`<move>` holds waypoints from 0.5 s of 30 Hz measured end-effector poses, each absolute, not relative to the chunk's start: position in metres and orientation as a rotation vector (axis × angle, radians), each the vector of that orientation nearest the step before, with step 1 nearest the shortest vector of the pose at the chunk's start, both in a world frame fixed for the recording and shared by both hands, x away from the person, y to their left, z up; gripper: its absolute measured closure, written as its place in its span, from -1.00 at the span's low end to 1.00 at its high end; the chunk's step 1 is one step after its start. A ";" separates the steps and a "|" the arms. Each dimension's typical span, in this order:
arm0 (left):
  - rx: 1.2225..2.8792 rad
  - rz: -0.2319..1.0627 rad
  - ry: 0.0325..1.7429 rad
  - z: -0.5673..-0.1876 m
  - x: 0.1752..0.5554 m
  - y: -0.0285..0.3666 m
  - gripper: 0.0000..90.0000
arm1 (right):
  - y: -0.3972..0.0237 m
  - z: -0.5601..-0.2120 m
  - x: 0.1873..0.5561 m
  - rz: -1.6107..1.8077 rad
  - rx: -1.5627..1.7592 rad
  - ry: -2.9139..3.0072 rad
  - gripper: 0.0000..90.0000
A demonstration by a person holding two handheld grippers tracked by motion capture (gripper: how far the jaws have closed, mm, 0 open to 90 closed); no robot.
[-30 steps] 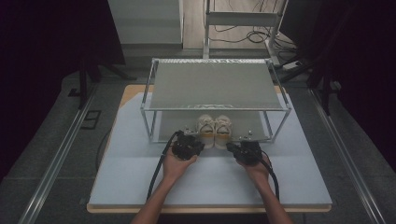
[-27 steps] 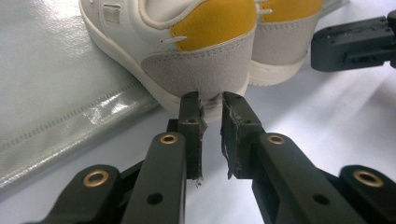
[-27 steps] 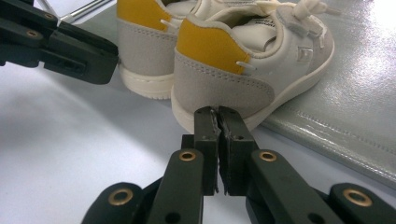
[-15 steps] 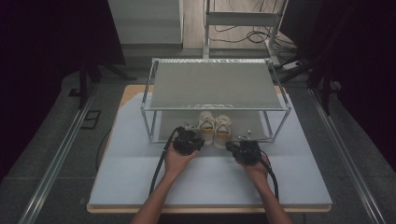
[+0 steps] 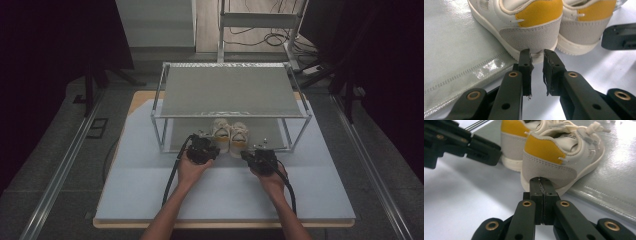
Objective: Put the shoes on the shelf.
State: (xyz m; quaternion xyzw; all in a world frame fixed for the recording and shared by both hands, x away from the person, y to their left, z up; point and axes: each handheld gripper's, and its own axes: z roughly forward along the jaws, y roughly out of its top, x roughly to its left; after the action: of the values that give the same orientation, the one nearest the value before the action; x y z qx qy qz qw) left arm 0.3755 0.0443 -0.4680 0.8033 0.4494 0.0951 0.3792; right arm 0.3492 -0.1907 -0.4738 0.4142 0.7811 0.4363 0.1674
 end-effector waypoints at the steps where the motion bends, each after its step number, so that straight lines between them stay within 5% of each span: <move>1: 2.051 0.242 1.149 -0.468 0.376 0.044 0.71 | -0.191 -0.473 0.351 1.237 1.186 2.214 0.98; 15: 2.053 0.240 1.146 -0.468 0.378 0.043 0.72 | -0.195 -0.484 0.388 1.190 1.283 2.134 0.96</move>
State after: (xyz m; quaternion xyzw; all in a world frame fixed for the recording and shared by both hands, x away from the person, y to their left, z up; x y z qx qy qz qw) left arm 0.3775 0.0429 -0.4679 0.8037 0.4485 0.0942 0.3795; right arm 0.3881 -0.1947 -0.4839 0.4564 0.7592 0.4234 0.1896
